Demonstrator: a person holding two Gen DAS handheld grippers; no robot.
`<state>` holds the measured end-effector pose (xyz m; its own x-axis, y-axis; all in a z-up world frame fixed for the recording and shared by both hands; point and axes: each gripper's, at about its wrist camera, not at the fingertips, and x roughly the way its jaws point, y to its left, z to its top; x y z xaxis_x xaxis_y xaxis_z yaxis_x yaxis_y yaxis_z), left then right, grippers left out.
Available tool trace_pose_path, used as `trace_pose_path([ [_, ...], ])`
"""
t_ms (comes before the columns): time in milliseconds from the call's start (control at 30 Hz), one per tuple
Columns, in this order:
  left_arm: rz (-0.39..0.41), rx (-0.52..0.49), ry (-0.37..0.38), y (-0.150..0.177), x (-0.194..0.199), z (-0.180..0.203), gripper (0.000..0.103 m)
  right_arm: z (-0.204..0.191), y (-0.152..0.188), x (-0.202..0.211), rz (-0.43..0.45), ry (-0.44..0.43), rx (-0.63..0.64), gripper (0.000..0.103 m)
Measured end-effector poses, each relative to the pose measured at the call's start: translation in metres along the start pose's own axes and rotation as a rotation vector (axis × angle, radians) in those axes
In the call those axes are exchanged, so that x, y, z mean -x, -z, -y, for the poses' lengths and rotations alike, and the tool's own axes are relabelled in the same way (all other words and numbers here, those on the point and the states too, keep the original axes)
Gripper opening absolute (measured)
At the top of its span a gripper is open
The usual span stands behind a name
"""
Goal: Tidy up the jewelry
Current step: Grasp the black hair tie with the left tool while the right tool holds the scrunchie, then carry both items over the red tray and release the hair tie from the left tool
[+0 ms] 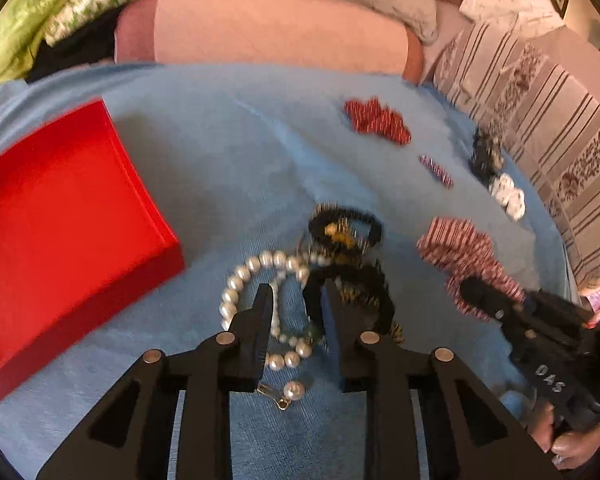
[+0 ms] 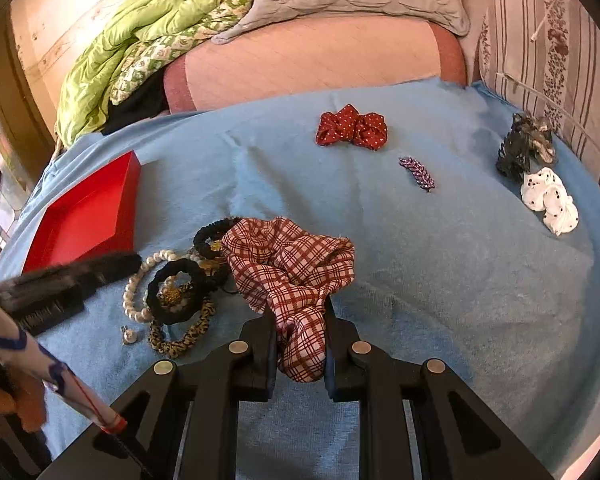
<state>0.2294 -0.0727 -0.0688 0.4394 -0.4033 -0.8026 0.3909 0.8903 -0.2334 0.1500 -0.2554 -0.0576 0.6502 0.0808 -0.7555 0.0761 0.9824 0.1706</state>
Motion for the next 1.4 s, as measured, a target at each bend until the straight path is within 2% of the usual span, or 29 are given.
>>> trace_pose_path([
  [300,-0.018,-0.019,0.005,0.000,-0.016,0.008,0.024,-0.005,0.002,-0.002,-0.002,0.012,0.031,0.019],
  [400,-0.017,-0.046,0.004,-0.001,-0.018,0.012,0.012,-0.002,0.002,-0.002,-0.008,0.003,0.022,0.019],
  [500,-0.009,-0.040,0.015,-0.001,-0.018,0.011,0.009,-0.002,0.002,-0.002,-0.010,-0.006,0.020,0.019],
  [800,0.092,-0.039,0.027,-0.013,0.014,0.002,0.009,-0.003,0.002,0.002,0.010,-0.003,0.019,0.019],
  [1167,0.179,0.038,-0.048,-0.031,0.057,-0.046,0.009,-0.039,-0.008,0.012,0.000,-0.075,0.083,0.019],
  [1400,0.206,0.119,-0.135,-0.041,0.076,-0.101,0.009,-0.092,-0.043,0.012,-0.017,-0.182,0.149,0.019],
])
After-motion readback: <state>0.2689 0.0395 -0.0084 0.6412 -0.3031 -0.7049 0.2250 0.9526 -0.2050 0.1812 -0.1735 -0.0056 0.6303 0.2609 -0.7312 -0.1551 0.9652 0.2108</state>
